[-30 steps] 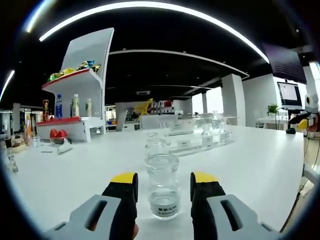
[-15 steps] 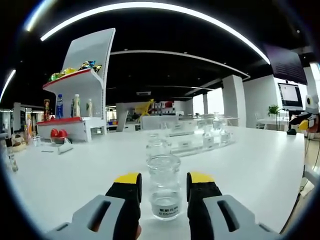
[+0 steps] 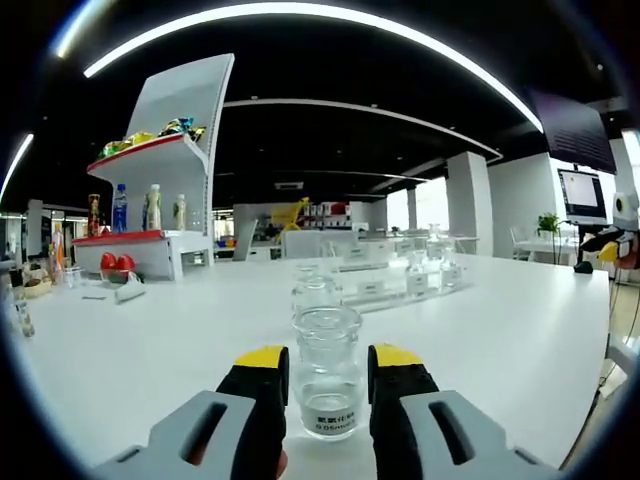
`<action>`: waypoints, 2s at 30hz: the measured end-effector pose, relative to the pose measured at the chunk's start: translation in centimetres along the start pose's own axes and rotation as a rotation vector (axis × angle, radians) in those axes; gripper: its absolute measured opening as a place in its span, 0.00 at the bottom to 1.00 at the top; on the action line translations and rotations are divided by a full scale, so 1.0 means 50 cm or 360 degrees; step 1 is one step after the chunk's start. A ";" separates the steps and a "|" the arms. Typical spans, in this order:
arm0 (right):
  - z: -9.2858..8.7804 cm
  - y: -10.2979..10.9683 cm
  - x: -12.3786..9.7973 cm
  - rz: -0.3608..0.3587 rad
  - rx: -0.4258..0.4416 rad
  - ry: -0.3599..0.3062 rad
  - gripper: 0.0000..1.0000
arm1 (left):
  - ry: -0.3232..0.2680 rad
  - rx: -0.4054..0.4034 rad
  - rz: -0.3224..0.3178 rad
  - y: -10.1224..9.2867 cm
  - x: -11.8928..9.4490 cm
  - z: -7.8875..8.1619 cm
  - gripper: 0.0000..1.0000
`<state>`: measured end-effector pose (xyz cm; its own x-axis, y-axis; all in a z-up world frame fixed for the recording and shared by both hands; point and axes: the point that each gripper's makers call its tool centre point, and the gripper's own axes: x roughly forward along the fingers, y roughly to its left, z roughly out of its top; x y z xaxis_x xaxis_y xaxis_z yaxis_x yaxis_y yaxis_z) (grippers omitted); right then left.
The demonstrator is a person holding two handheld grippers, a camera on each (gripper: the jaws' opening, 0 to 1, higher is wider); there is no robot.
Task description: Identify the label on the chemical reagent bottle, grasp the chemical reagent bottle, and place it in the designated position on the reagent rack
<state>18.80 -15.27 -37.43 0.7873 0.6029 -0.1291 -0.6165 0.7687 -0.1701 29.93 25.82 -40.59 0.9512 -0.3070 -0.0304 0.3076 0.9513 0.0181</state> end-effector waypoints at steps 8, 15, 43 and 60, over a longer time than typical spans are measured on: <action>-0.001 0.000 0.001 0.0002 0.0000 0.0000 0.38 | 0.0007 -0.0015 0.0013 0.005 0.000 -0.004 0.29; -0.006 0.000 0.005 0.0000 0.0007 0.0006 0.38 | 0.0003 -0.0006 0.0015 0.005 -0.001 0.001 0.25; -0.009 -0.001 0.005 -0.0003 0.0001 0.0011 0.37 | 0.0006 0.0002 0.0008 0.002 0.001 0.002 0.21; -0.016 -0.002 0.010 -0.0008 0.0006 0.0025 0.36 | -0.0024 0.0021 0.0087 0.004 0.004 0.003 0.20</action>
<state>19.28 -15.23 -38.28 0.7902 0.5958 -0.1435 -0.6128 0.7725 -0.1668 30.19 25.95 -40.43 0.9668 -0.2551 -0.0141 0.2554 0.9663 0.0322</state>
